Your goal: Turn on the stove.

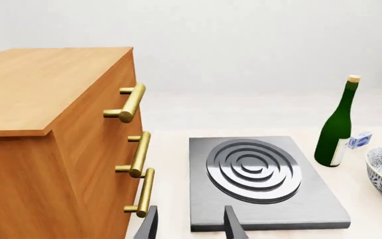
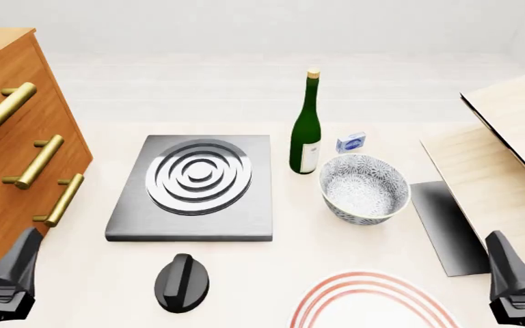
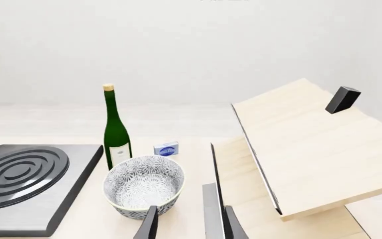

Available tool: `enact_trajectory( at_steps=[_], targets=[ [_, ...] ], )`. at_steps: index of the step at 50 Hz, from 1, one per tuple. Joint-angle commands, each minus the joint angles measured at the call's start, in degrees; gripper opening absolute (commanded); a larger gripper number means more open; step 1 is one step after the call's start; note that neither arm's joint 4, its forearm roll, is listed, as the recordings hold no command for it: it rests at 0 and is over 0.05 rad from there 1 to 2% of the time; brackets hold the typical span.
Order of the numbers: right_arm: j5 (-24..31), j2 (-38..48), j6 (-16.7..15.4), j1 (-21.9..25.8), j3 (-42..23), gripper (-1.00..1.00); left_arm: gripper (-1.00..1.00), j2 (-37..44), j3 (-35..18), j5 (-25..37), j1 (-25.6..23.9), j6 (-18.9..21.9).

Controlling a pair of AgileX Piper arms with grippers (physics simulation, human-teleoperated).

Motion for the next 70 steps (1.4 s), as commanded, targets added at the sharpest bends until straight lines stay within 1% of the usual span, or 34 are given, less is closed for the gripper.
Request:
enact_trajectory(
  at_steps=[1, 3, 5, 8, 11, 14, 15, 17, 19, 21, 22, 27, 30, 32, 33, 34, 35, 37, 39, 40, 41, 43, 44, 45, 46, 47, 48, 50, 51, 55, 60, 64, 68, 70],
  targets=[
    [-0.2, 0.0, -0.8, 0.1, -0.2, 1.00, 1.00, -2.7, 2.8, -2.9, -0.1, 0.4],
    [0.1, 0.6, 0.7, -0.1, -0.2, 1.00, 1.00, -2.1, 1.8, -2.5, -0.3, 0.2],
    [0.2, 0.5, 0.6, 0.0, -0.2, 1.00, 1.00, -2.7, 1.9, -1.6, -0.9, -0.3],
    [0.1, 0.0, -0.7, 0.1, -0.5, 1.00, 1.00, -2.9, -0.2, 0.3, -1.8, -1.4],
    [0.4, 0.4, 0.6, 0.0, -0.3, 1.00, 1.00, -3.0, -1.7, 1.2, -2.7, -1.1],
    [0.2, 0.1, -0.1, 0.0, -0.3, 1.00, 1.00, -2.8, -2.8, 1.9, -3.3, -0.5],
    [0.1, 0.0, -0.6, 0.1, -0.5, 1.00, 1.00, -2.8, -4.7, 3.6, -4.6, 0.0],
    [0.3, 0.0, -0.3, 0.0, -0.5, 1.00, 1.00, -2.9, -5.7, 4.4, -5.4, 0.4],
    [0.7, 0.2, 0.6, 0.0, -0.5, 1.00, 1.00, -3.1, -8.0, 6.6, -4.9, -1.4],
    [0.6, 0.2, 0.4, 0.0, -0.4, 1.00, 1.00, -3.1, -9.1, 7.7, -4.7, -2.0],
    [0.0, 0.0, -0.7, 0.1, -0.4, 1.00, 1.00, -3.0, -10.9, 9.2, -5.3, -1.6],
    [0.6, 0.3, 0.5, 0.0, -0.5, 1.00, 1.00, -0.8, -13.0, 11.9, -4.9, -4.6],
    [0.1, 0.0, -0.6, 0.1, -0.5, 1.00, 1.00, 0.4, -14.1, 14.4, -8.3, -4.5],
    [0.2, 0.4, 0.4, 0.0, -0.4, 1.00, 1.00, 1.6, -14.5, 14.6, -10.7, -4.1],
    [0.1, 0.6, 0.6, 0.0, -0.4, 1.00, 1.00, 1.6, -15.0, 14.8, -12.7, -3.0],
    [0.1, 0.5, 0.3, 0.0, -0.4, 1.00, 1.00, 2.5, -15.4, 14.9, -14.8, -2.3],
    [0.0, 0.3, -0.1, 0.0, -0.3, 1.00, 1.00, 3.2, -15.8, 15.1, -15.9, -3.2],
    [0.1, 0.1, -0.4, 0.1, -0.5, 1.00, 1.00, 4.3, -17.0, 16.7, -17.6, -8.1],
    [0.2, 0.5, 0.4, 0.0, -0.4, 1.00, 1.00, 6.9, -17.3, 16.9, -17.9, -7.9],
    [0.2, 0.6, 0.5, 0.0, -0.4, 1.00, 1.00, 8.0, -17.3, 16.7, -19.0, -7.8],
    [0.3, 0.4, 0.4, 0.0, -0.5, 1.00, 1.00, 10.1, -17.7, 16.6, -21.5, -9.0],
    [0.2, 0.2, -0.2, 0.0, -0.5, 1.00, 1.00, 11.6, -18.0, 16.5, -22.5, -8.6],
    [0.1, 0.1, -0.5, 0.1, -0.5, 1.00, 1.00, 13.4, -18.4, 16.4, -23.4, -9.8],
    [0.2, 0.1, -0.5, 0.1, -0.6, 1.00, 1.00, 18.6, -18.3, 15.7, -23.3, -10.5],
    [0.3, 0.2, 0.1, 0.0, -0.5, 1.00, 1.00, 24.7, -18.3, 14.8, -20.4, -8.3],
    [0.1, 0.5, 0.3, 0.0, -0.4, 1.00, 1.00, 22.0, -18.9, 14.9, -21.5, -8.8],
    [0.3, 0.5, 0.5, 0.0, -0.4, 1.00, 1.00, 20.6, -19.9, 15.3, -21.6, -7.1],
    [0.1, 0.5, 0.3, 0.0, -0.4, 1.00, 1.00, 22.1, -20.2, 15.1, -22.1, -8.2],
    [0.0, 0.1, -0.5, 0.1, -0.4, 1.00, 1.00, 25.8, -20.2, 14.4, -23.4, -10.0],
    [0.0, 0.6, 0.3, 0.0, -0.3, 1.00, 1.00, 26.4, -21.3, 14.5, -22.5, -8.0],
    [0.0, 0.1, -0.4, 0.1, -0.4, 1.00, 1.00, 31.8, -23.1, 15.1, -27.0, -13.7],
    [-0.1, 0.7, 0.5, 0.0, -0.3, 1.00, 1.00, 34.5, -24.7, 15.7, -27.7, -14.3],
    [-0.1, 0.2, -0.4, 0.1, -0.3, 1.00, 1.00, 37.6, -26.2, 15.8, -27.8, -14.1],
    [0.0, 0.4, 0.1, 0.1, -0.3, 1.00, 1.00, 39.1, -26.6, 15.9, -29.0, -14.6]
  ],
)
